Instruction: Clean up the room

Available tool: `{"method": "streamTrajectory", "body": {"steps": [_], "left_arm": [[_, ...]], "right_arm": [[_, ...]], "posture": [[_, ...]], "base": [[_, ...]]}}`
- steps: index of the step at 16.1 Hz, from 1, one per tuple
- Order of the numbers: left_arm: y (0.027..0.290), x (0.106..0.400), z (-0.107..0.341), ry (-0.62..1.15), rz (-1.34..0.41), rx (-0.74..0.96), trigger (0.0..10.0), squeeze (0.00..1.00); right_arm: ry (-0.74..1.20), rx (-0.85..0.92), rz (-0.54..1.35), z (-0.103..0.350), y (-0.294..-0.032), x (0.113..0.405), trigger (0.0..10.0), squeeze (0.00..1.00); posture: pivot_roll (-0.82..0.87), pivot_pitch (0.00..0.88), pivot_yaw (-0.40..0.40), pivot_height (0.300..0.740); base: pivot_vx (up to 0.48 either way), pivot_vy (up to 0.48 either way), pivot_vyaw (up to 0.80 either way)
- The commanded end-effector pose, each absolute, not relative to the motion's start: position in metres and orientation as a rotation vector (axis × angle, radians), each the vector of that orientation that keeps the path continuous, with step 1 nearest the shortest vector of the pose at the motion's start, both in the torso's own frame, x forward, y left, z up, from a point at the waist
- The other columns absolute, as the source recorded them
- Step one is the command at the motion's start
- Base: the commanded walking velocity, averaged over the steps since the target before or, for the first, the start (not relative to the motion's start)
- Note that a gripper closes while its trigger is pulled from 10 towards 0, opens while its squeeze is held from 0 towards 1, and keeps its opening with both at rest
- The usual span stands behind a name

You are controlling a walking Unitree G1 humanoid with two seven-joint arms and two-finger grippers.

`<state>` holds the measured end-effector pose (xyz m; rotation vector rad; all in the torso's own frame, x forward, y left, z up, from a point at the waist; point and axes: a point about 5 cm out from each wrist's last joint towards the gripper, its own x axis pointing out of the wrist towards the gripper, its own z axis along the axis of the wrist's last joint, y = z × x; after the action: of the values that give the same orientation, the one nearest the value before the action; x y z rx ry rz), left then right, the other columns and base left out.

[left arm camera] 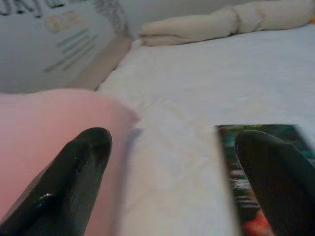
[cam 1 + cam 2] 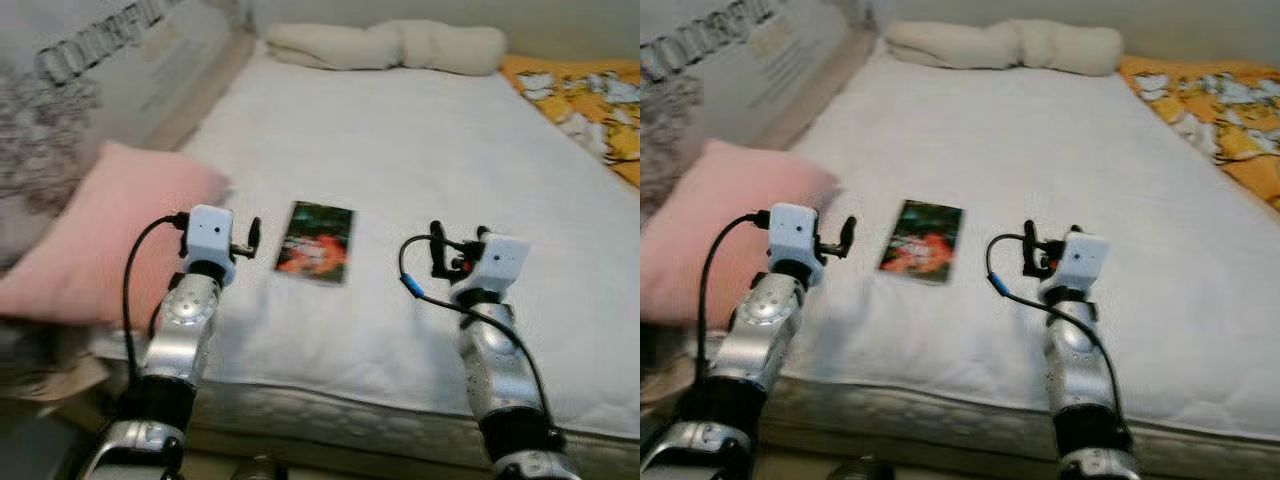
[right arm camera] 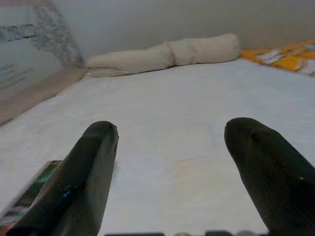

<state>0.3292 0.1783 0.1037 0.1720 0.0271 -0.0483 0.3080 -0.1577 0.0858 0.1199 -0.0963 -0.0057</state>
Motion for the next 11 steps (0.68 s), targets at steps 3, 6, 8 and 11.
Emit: {"method": "streamTrajectory", "body": {"steps": [3,6,8,11], "left_arm": [[0.171,0.334,0.111,0.013,-0.081,0.184,10.0,0.0],[0.165,0.334,0.115,-0.008,-0.097,0.249,10.0,0.0],[0.163,0.333,0.115,-0.007,-0.107,0.248,10.0,0.0],[0.162,0.332,0.115,-0.001,-0.119,0.226,10.0,0.0]], "right_arm": [[-0.094,0.107,-0.011,0.085,-0.161,0.307,10.0,0.0],[-0.075,0.118,-0.05,0.081,-0.165,0.307,10.0,0.0],[-0.059,0.09,-0.095,0.08,-0.172,0.31,10.0,0.0],[-0.071,0.082,-0.139,0.087,-0.182,0.318,10.0,0.0]], "posture": [[-0.02,0.0,0.014,0.736],[-0.02,0.0,0.022,0.736],[-0.02,0.0,0.023,0.736],[-0.02,0.0,0.027,0.736]], "base": [[0.0,0.446,0.0],[0.178,0.266,0.0],[0.0,0.0,0.0],[0.288,0.0,0.0]]}}
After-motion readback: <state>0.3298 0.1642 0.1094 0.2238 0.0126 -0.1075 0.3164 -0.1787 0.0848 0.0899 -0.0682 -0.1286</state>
